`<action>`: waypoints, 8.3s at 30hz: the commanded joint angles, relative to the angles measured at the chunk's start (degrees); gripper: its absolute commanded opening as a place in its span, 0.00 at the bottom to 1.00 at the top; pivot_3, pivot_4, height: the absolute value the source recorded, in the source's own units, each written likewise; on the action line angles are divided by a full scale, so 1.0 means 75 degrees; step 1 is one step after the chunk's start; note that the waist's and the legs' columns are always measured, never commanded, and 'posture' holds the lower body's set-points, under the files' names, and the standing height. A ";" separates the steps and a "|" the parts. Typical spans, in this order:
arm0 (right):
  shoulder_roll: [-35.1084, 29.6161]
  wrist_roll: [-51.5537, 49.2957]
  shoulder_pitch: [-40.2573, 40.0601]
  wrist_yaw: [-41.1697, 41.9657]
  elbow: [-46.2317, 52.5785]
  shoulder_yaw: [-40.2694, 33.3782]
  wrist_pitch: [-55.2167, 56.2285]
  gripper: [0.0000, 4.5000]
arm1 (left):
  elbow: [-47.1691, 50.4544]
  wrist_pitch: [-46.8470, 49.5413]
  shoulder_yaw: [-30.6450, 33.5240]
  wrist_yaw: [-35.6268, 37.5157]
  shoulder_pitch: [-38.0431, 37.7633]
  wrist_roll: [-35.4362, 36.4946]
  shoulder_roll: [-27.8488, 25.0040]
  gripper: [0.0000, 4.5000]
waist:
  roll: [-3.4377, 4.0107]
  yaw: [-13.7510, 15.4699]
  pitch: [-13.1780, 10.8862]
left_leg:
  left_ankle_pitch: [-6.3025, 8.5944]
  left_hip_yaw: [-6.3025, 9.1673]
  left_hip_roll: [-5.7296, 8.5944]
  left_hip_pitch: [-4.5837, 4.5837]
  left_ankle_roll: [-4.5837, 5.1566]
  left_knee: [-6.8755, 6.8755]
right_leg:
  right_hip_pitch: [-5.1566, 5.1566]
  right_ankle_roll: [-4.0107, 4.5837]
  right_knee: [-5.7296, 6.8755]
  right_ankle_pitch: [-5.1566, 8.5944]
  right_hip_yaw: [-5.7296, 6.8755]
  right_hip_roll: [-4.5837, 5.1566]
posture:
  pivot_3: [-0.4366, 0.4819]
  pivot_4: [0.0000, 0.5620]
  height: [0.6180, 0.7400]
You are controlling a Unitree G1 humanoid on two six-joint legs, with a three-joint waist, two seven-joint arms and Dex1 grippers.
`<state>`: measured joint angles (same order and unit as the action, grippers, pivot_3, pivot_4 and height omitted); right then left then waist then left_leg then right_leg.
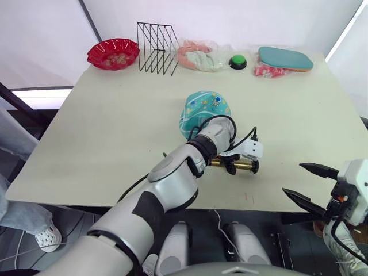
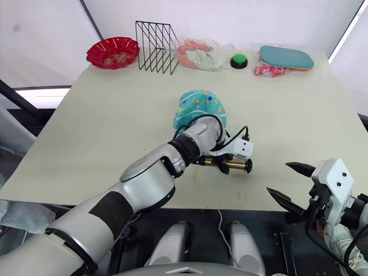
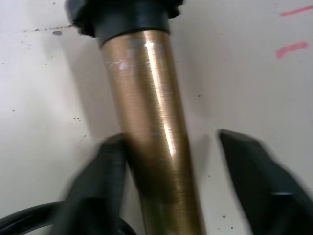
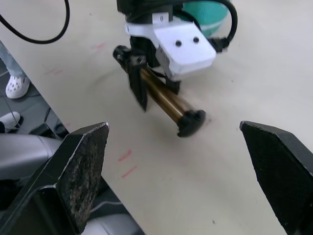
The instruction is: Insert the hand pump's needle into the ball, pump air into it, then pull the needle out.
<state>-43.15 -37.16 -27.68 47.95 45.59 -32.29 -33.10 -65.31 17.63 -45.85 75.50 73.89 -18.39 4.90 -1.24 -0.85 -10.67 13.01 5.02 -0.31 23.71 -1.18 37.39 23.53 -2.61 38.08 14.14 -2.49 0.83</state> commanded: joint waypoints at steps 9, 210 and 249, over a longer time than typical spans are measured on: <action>-0.0133 -0.0321 0.0348 -0.0120 -0.0098 -0.0151 -0.0143 1.00 | 0.4003 0.2902 0.1285 0.1355 -0.0943 0.0739 -0.1328 0.22 | 0.0008 -0.0018 0.0002 | 0.0000 -0.0001 -0.0003 -0.0006 0.0000 0.0000 | 0.0002 0.0002 0.0020 0.0001 -0.0003 -0.0001 | 0.48 0.27 1.00; 0.1165 -0.0218 0.6121 -0.1506 -0.4188 0.5181 -0.0432 0.47 | 0.2140 -0.3841 0.3649 -0.4217 -0.6238 0.1802 -0.0821 0.23 | 0.0001 -0.0234 0.0324 | 0.0011 -0.0080 -0.0038 -0.0244 0.0015 -0.0138 | -0.0147 0.0022 -0.0037 0.0019 -0.0075 -0.0026 | 0.48 0.27 1.00; 0.1241 0.0158 0.6597 -0.0892 -0.4828 0.5138 -0.0038 0.46 | 0.2593 -0.3706 0.3686 -0.4239 -0.6545 0.1921 -0.0944 0.23 | 0.0031 -0.0242 0.0300 | 0.0012 -0.0071 -0.0039 -0.0234 0.0015 -0.0147 | -0.0135 0.0032 -0.0038 0.0031 -0.0060 -0.0025 | 0.48 0.27 1.00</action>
<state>-33.33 -44.24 25.65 40.66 15.78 0.01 -34.06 -44.28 -11.52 -18.00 42.86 27.71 -3.75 -1.35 -1.01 -2.67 -8.42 13.10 4.49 -0.63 21.77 -1.07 36.22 22.39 -2.26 37.78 14.44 -2.93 0.62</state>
